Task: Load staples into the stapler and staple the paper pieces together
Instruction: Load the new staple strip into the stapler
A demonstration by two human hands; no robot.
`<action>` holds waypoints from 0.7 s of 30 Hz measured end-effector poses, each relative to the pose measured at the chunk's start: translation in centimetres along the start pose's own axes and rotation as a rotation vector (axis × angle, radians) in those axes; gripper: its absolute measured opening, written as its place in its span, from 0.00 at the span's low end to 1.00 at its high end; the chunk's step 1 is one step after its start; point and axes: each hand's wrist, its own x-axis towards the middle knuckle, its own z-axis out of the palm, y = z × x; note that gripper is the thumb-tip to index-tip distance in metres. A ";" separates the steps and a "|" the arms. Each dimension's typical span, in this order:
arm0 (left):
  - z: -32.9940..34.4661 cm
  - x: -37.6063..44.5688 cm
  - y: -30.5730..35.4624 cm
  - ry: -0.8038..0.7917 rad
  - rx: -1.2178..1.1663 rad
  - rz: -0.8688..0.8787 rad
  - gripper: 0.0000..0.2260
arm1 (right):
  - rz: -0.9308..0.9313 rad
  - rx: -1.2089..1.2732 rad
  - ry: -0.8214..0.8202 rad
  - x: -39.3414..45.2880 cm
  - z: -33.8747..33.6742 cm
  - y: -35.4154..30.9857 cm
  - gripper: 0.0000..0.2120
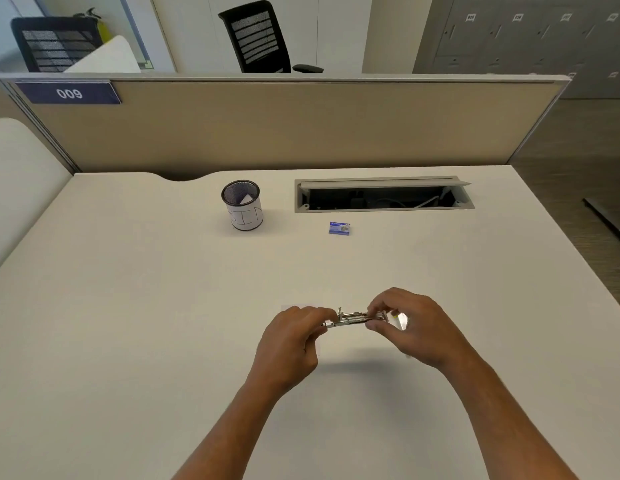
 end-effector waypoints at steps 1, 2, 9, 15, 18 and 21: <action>0.0 0.1 0.0 0.001 0.009 0.004 0.17 | 0.075 0.056 -0.022 0.0 0.1 0.1 0.08; 0.0 0.1 0.0 0.000 0.017 0.004 0.17 | 0.132 0.117 -0.035 0.0 0.2 0.2 0.08; -0.2 0.2 0.2 -0.030 0.026 0.014 0.21 | 0.208 0.302 0.009 0.0 0.7 0.3 0.11; -0.5 0.5 0.4 -0.051 0.033 0.005 0.25 | 0.161 0.375 0.054 -0.2 0.5 0.0 0.16; -0.6 0.2 0.8 -0.052 -0.002 -0.007 0.27 | 0.119 0.351 0.069 -0.2 0.4 -0.2 0.15; -0.7 0.0 0.9 -0.051 -0.010 0.014 0.28 | -0.013 0.311 0.069 -0.4 0.4 -0.1 0.14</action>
